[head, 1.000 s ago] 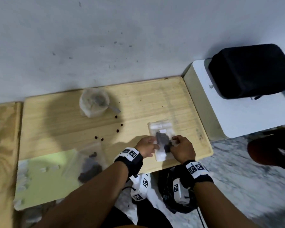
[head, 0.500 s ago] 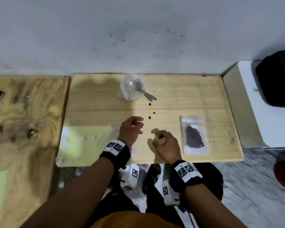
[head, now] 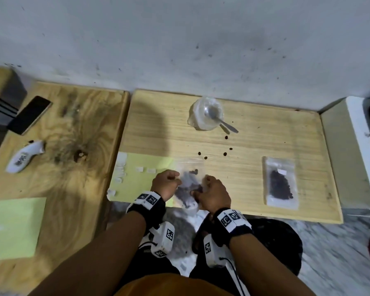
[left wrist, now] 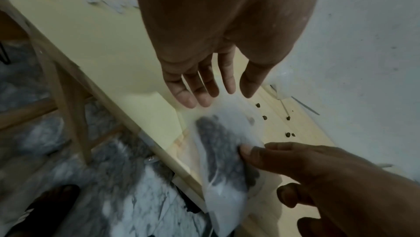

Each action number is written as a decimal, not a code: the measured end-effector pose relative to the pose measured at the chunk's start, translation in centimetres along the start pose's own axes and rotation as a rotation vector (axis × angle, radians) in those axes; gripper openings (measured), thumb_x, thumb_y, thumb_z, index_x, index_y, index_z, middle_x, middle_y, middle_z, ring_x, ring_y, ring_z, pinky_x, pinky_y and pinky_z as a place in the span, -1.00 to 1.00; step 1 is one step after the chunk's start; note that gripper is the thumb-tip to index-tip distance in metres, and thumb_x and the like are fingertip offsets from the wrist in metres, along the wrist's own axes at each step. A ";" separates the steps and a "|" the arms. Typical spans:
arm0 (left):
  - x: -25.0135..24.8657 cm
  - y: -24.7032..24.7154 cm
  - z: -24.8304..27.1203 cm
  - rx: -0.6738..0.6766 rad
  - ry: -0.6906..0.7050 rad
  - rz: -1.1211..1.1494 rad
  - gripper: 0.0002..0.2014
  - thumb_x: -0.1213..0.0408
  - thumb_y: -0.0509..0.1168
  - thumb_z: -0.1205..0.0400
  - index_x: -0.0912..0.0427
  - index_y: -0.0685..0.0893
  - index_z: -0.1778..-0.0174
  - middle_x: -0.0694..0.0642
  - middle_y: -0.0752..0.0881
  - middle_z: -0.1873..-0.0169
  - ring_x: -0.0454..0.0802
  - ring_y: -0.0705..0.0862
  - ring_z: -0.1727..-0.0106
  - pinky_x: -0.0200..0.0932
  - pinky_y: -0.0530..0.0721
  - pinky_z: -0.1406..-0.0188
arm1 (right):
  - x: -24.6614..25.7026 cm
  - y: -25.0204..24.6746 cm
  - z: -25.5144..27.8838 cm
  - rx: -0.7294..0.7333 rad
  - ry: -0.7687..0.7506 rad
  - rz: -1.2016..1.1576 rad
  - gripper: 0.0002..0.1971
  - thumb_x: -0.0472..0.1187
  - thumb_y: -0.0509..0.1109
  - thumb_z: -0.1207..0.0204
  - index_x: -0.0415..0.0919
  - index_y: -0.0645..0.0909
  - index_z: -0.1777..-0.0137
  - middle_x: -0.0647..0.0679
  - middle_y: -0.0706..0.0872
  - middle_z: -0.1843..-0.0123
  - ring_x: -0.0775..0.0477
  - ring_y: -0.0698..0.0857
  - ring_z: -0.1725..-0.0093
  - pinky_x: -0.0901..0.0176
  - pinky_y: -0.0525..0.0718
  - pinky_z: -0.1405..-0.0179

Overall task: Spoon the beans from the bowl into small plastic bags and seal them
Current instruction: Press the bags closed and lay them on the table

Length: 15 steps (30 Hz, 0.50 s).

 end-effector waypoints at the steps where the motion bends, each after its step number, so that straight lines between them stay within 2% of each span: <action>1: 0.0 0.0 0.0 -0.003 -0.004 0.006 -0.78 0.33 0.43 -0.52 0.12 0.73 -0.08 0.11 0.73 -0.18 0.08 0.68 -0.19 -0.22 0.54 -0.09 | -0.1 -0.1 0.0 0.002 0.007 -0.023 -0.33 0.02 0.61 -0.37 -0.20 0.50 -0.44 -0.14 0.67 -0.34 -0.23 0.68 -0.27 -0.06 0.67 -0.22; 5: 0.0 -0.3 0.1 -0.043 -0.021 -0.022 -0.75 0.31 0.40 -0.53 0.08 0.72 -0.13 0.06 0.66 -0.19 0.04 0.64 -0.25 -0.20 0.53 -0.16 | -0.4 -0.4 -0.1 -0.008 0.035 -0.118 -0.31 -0.11 0.64 -0.33 -0.09 0.48 -0.46 -0.07 0.70 -0.23 -0.18 0.71 -0.18 -0.04 0.70 -0.19; 8: 0.1 0.0 0.1 -0.037 -0.016 0.004 -0.77 0.35 0.41 -0.50 0.04 0.72 -0.05 0.06 0.71 -0.20 0.04 0.67 -0.19 -0.19 0.57 -0.18 | -0.7 -0.6 -0.1 -0.041 0.031 -0.163 -0.48 -0.15 0.62 -0.33 0.01 0.55 -0.28 0.05 0.67 -0.09 -0.09 0.70 -0.07 0.10 0.67 -0.04; 11: 0.1 0.2 0.1 -0.042 -0.013 0.016 -0.77 0.37 0.41 -0.50 0.05 0.72 -0.04 0.10 0.71 -0.17 0.02 0.66 -0.14 -0.22 0.55 -0.14 | -0.9 -0.7 -0.1 -0.073 0.027 -0.222 -0.69 -0.18 0.57 -0.37 0.10 0.59 -0.04 0.10 0.72 -0.01 -0.03 0.72 0.00 0.15 0.65 0.04; 15: 0.3 0.1 0.2 -0.063 -0.005 -0.001 -0.78 0.37 0.42 -0.49 0.03 0.71 -0.02 0.10 0.70 -0.20 0.01 0.65 -0.20 -0.23 0.51 -0.12 | -1.3 -1.2 -0.4 -0.077 0.038 -0.312 -0.77 -0.26 0.56 -0.40 0.06 0.69 0.03 0.10 0.77 0.09 0.02 0.75 0.10 0.25 0.65 0.09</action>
Point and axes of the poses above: each hand's wrist, its own z-axis away from the middle knuckle, its own y-axis out of the palm, x = y × z, the point moved 2 cm from there along -z, towards the middle knuckle
